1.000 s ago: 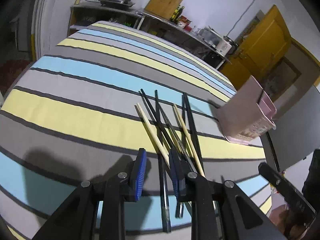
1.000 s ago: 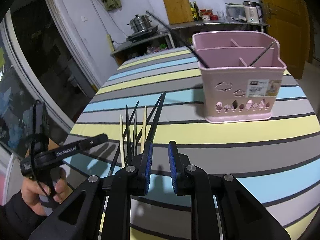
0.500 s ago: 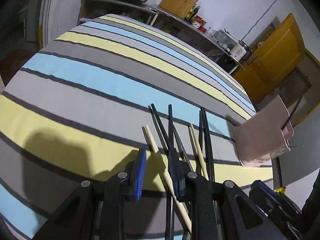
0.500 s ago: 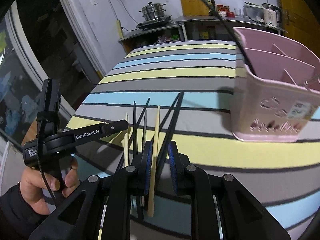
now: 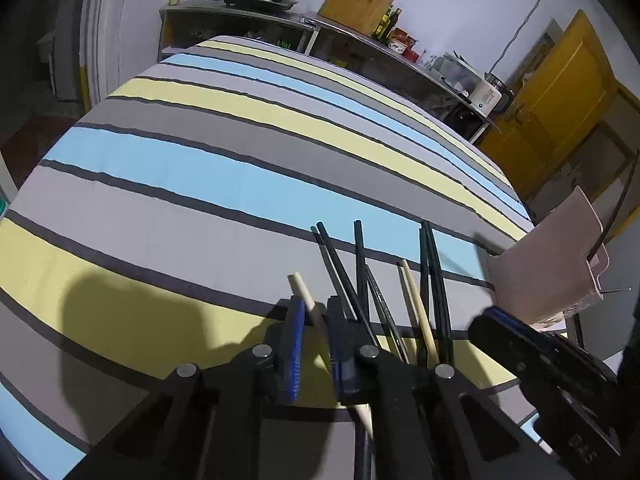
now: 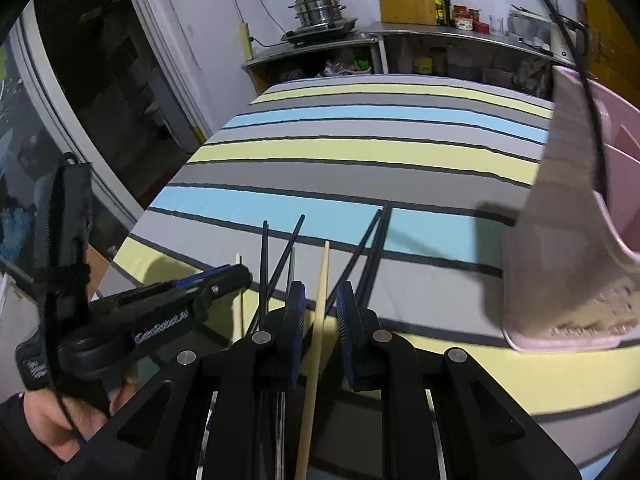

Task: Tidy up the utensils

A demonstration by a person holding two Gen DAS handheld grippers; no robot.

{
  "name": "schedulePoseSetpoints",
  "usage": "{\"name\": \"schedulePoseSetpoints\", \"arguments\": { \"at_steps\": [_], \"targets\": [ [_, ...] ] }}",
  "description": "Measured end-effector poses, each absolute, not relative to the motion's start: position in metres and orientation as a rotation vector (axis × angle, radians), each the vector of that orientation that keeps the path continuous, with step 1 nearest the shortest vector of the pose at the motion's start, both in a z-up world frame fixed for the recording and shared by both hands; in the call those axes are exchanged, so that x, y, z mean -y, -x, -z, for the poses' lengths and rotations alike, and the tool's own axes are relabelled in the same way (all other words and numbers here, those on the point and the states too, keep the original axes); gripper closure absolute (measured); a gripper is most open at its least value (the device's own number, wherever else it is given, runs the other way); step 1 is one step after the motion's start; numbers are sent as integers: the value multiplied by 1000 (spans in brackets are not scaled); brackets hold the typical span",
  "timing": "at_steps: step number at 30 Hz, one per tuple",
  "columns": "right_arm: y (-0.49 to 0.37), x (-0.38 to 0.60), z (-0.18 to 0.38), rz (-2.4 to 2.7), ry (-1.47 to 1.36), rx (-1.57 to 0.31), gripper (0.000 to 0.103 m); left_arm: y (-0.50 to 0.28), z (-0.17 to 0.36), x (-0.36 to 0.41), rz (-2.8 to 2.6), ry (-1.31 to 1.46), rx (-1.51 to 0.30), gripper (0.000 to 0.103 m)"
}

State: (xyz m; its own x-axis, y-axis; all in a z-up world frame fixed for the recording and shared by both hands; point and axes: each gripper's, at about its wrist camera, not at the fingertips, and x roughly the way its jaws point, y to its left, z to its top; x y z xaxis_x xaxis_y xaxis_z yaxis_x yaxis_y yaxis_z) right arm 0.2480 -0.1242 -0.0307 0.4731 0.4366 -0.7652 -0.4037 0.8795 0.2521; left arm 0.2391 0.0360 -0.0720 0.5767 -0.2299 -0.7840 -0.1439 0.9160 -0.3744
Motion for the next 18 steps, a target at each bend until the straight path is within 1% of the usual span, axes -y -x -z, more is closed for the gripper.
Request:
{"name": "schedulePoseSetpoints", "arguments": {
  "at_steps": [3, 13, 15, 18],
  "targets": [
    [-257, 118, 37, -520, -25, -963, 86, -239, 73, -40, 60, 430, -966, 98],
    [-279, 102, 53, -528, 18, -1013, 86, -242, 72, -41, 66, 373, -985, 98],
    [-282, 99, 57, -526, 30, -1024, 87, -243, 72, -42, 76, 350, -993, 97],
    [-285, 96, 62, -519, 49, -1046, 92, -245, 70, -38, 88, 299, -1007, 97]
  ]
}}
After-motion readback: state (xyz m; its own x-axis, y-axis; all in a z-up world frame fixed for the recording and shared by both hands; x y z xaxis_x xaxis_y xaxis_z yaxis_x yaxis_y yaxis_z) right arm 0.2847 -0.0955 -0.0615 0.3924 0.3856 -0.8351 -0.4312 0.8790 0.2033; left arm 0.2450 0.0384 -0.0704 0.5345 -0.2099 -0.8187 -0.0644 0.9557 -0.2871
